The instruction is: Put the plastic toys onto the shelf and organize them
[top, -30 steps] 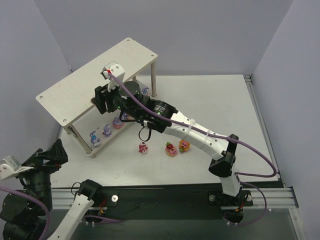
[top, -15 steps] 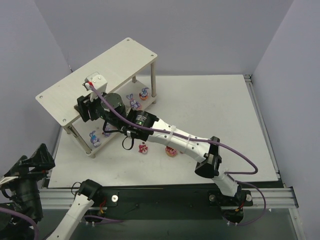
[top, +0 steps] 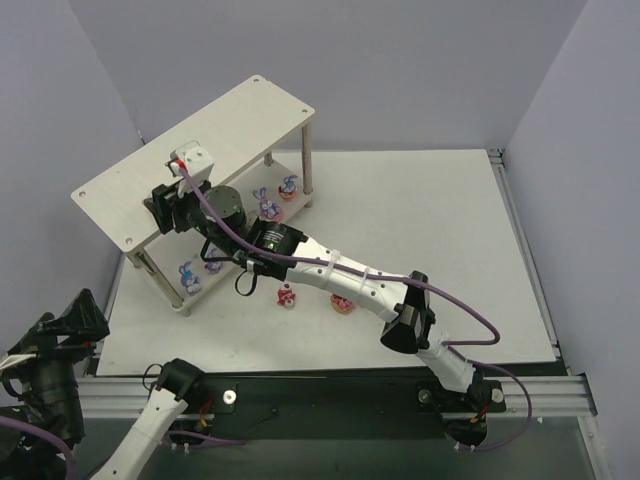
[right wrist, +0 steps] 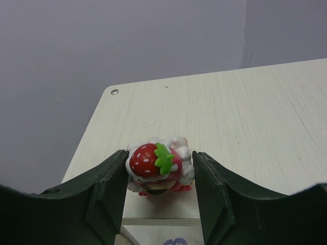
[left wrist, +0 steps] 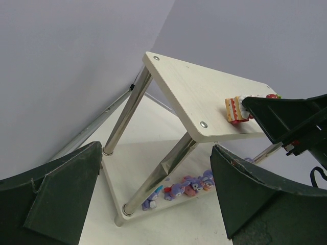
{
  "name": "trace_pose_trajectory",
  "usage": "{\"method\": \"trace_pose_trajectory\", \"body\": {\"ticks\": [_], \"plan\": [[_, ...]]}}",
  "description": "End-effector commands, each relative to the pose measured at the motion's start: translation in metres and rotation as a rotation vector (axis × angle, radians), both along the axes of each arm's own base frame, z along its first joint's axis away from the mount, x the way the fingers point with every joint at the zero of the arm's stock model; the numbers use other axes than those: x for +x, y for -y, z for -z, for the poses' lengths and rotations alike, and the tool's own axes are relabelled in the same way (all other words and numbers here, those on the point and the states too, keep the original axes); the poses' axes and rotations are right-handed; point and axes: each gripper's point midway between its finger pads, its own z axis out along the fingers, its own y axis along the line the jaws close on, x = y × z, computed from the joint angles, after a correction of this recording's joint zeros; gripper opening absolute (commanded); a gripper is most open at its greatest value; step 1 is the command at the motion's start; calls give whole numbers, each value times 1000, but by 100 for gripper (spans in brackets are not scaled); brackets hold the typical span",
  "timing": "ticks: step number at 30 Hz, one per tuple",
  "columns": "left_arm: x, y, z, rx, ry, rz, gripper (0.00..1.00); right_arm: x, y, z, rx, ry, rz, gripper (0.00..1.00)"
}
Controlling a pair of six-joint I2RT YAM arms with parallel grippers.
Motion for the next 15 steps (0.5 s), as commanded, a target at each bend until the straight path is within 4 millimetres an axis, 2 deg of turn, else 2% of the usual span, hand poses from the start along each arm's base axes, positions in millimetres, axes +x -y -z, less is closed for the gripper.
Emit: {"method": "trace_pose_trajectory", "body": {"ticks": [1, 5, 15], "plan": [[0, -2, 4, 7, -6, -2, 97, 12, 6, -11, 36, 2, 33, 17], [2, -1, 6, 6, -9, -1, 97, 10, 6, -7, 29, -14, 31, 22], [6, 3, 8, 5, -14, 15, 97, 11, 18, -12, 31, -57, 63, 25]]}}
